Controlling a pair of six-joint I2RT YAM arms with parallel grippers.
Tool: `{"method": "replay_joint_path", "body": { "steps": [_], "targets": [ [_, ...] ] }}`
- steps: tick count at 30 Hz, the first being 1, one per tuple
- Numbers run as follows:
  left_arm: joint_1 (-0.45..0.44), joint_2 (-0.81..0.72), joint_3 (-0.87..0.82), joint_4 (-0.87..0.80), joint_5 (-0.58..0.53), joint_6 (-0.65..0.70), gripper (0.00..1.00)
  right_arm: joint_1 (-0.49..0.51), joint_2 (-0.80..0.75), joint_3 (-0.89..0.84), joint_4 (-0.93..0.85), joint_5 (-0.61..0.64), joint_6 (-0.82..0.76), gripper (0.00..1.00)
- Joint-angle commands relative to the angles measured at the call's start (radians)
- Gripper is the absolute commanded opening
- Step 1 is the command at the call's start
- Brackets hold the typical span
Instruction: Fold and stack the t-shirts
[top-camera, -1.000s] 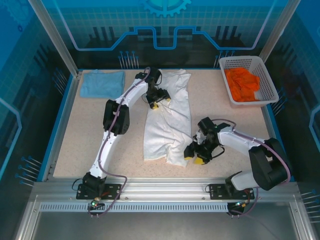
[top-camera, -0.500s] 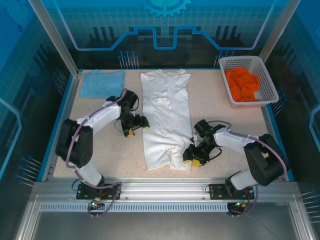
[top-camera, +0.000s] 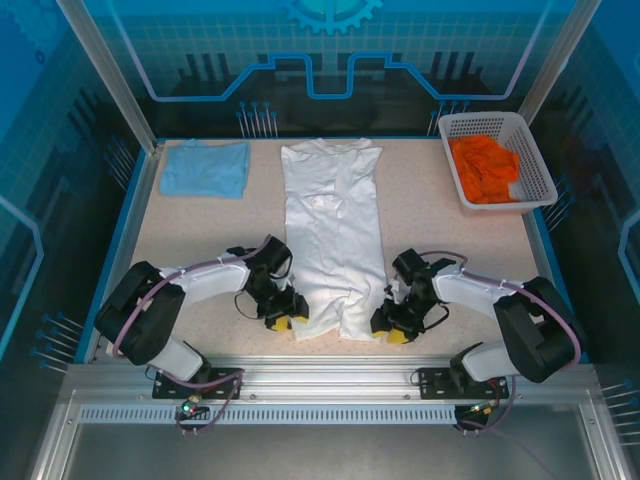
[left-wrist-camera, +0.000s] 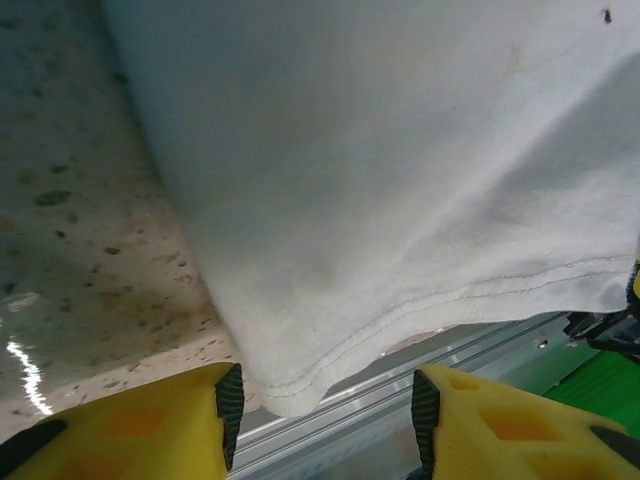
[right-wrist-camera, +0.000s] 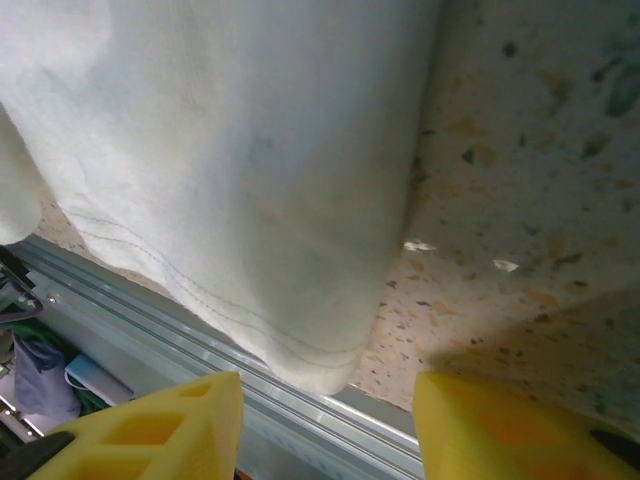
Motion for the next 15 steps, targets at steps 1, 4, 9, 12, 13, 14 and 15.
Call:
{"method": "replay_joint_path", "body": {
  "steps": [1, 4, 9, 12, 13, 14, 15],
  "targets": [
    [-0.008, -0.014, -0.035, 0.043, 0.019, -0.04, 0.48, 0.022, 0.01, -0.026, 0.024, -0.031, -0.006, 0.48],
    [-0.015, -0.014, -0.041, 0.031, 0.005, -0.026, 0.47, 0.025, 0.012, -0.034, 0.04, -0.039, -0.003, 0.44],
    [-0.048, 0.014, -0.048, 0.031, -0.004, -0.005, 0.48, 0.034, 0.003, -0.04, 0.059, -0.035, 0.003, 0.38],
    [-0.067, 0.038, -0.042, 0.031, -0.006, 0.012, 0.48, 0.036, 0.007, -0.042, 0.072, -0.024, 0.006, 0.31],
    [-0.072, 0.043, -0.041, 0.028, -0.009, 0.015, 0.46, 0.035, 0.009, -0.042, 0.077, -0.02, 0.01, 0.29],
    [-0.074, 0.048, -0.038, 0.025, -0.012, 0.018, 0.43, 0.035, 0.01, -0.042, 0.084, -0.017, 0.012, 0.27],
    [-0.076, 0.053, -0.036, 0.025, -0.013, 0.018, 0.41, 0.035, 0.016, -0.039, 0.086, -0.013, 0.012, 0.23]
  ]
}}
